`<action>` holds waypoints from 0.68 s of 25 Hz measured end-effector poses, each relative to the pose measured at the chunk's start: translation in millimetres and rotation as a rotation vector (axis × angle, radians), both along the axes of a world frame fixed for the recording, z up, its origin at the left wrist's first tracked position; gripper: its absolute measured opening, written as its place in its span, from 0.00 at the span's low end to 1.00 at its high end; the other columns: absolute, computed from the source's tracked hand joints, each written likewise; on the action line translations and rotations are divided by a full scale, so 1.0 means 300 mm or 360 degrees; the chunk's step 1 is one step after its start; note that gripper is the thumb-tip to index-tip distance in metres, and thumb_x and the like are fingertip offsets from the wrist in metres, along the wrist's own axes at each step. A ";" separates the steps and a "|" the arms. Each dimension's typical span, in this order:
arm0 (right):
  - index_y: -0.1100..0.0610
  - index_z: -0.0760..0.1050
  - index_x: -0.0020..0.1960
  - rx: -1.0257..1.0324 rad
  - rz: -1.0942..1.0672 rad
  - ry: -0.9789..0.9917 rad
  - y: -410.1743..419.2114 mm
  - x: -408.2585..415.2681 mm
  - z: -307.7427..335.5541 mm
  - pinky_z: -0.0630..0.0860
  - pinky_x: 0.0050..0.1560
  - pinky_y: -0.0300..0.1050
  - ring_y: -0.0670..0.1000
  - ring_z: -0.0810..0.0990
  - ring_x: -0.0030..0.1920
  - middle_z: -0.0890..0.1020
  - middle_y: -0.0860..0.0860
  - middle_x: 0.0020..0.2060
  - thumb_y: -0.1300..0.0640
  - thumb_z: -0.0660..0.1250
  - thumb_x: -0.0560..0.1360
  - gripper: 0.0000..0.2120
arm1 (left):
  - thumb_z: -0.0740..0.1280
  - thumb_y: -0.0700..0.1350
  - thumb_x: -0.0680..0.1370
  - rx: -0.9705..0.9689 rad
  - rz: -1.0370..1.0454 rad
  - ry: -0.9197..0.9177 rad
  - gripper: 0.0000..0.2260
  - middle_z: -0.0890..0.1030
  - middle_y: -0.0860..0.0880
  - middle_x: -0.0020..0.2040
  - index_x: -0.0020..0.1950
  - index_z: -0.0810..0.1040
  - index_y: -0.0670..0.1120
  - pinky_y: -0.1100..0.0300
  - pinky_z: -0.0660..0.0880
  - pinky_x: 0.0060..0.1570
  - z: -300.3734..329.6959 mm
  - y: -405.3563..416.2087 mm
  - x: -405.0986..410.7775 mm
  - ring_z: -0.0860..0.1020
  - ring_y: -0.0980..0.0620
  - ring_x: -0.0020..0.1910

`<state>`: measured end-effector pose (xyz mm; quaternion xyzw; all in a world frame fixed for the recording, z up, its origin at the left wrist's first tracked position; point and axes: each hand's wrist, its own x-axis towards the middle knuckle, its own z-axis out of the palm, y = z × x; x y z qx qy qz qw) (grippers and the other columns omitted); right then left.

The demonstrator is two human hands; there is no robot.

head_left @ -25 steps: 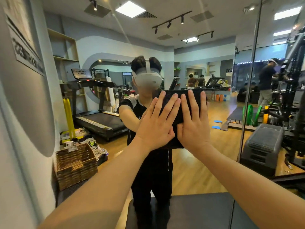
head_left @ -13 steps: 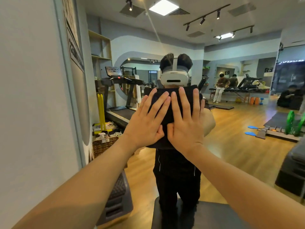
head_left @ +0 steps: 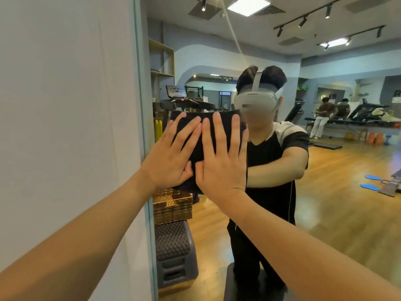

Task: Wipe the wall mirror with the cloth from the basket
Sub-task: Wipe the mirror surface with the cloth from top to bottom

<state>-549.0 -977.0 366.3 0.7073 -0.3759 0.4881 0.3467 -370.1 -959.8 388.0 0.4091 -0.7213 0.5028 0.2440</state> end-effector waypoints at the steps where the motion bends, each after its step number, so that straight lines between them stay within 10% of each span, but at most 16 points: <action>1: 0.58 0.55 0.83 0.0010 -0.0003 0.0011 0.004 0.040 -0.001 0.52 0.78 0.71 0.68 0.48 0.81 0.56 0.60 0.82 0.45 0.60 0.78 0.38 | 0.60 0.49 0.79 0.0011 0.0021 0.0001 0.34 0.56 0.38 0.82 0.82 0.56 0.36 0.32 0.59 0.76 0.002 0.006 0.040 0.52 0.31 0.81; 17: 0.59 0.47 0.84 0.0108 0.0175 0.0302 0.030 0.193 -0.142 0.44 0.81 0.68 0.67 0.43 0.82 0.48 0.60 0.83 0.43 0.56 0.83 0.38 | 0.56 0.52 0.82 0.0155 0.0227 0.0199 0.33 0.53 0.37 0.83 0.83 0.53 0.37 0.34 0.54 0.79 -0.173 0.108 0.186 0.49 0.32 0.82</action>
